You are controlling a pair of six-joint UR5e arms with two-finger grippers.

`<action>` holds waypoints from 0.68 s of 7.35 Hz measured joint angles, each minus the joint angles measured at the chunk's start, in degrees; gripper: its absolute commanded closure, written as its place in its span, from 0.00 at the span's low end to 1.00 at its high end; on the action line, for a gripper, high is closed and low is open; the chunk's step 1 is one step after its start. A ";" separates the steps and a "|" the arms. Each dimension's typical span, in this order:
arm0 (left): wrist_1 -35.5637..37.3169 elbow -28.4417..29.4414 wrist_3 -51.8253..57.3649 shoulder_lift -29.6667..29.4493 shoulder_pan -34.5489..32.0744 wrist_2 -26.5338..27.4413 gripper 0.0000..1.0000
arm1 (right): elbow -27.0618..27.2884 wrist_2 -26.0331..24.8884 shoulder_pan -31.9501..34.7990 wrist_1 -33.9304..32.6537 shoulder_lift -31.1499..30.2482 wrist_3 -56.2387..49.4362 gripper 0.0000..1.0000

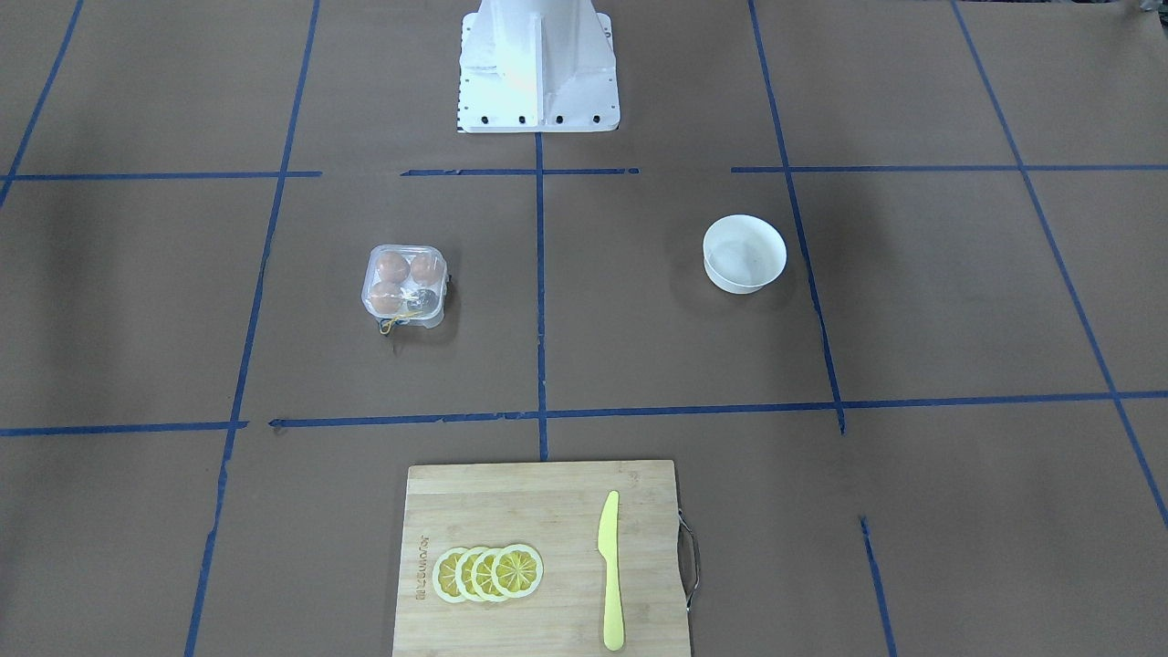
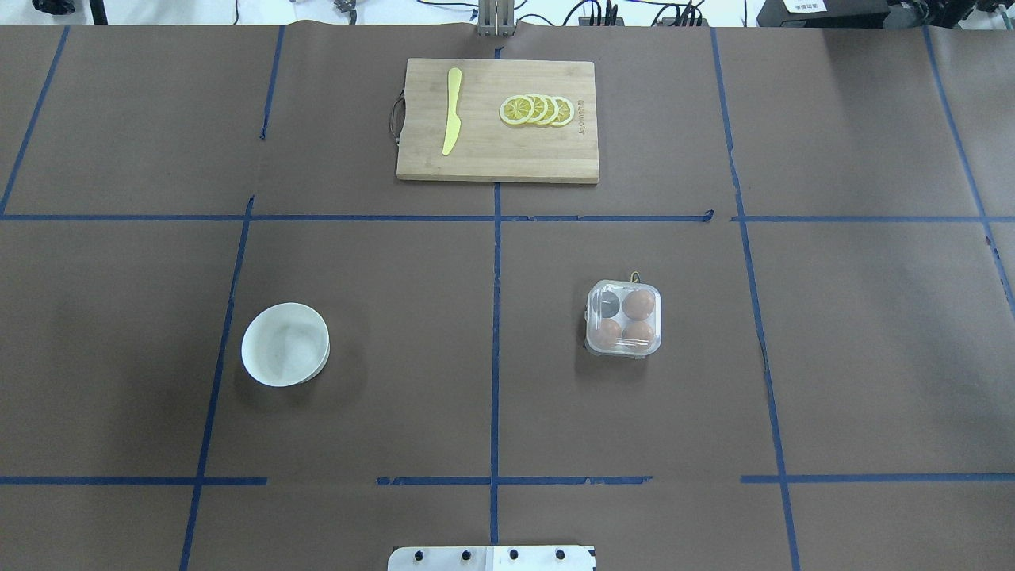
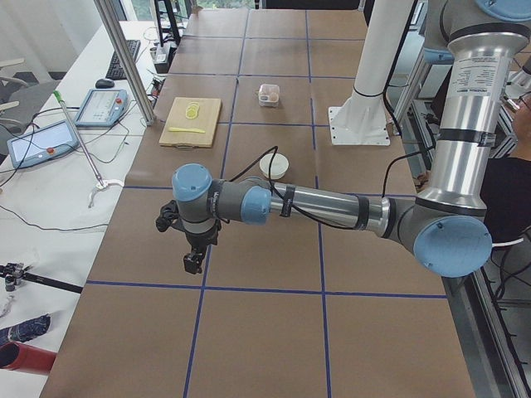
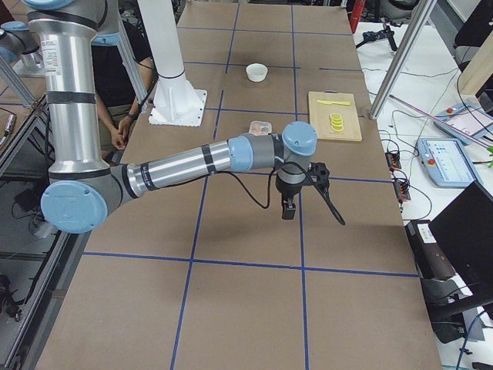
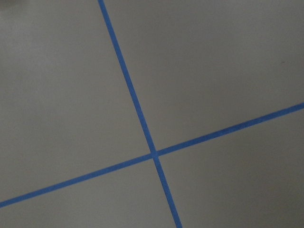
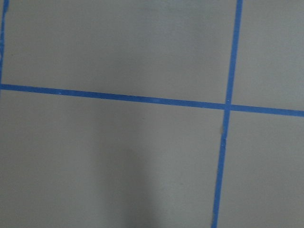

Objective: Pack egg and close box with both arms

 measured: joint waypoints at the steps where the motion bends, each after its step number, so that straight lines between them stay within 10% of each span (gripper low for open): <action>1: -0.40 0.47 -0.09 1.07 -0.03 -0.12 0.00 | -1.32 0.10 1.57 0.02 -0.57 -1.70 0.00; 5: -1.64 0.66 -0.48 4.02 -0.14 -0.49 0.00 | -3.19 0.19 4.87 0.74 -2.64 -2.97 0.00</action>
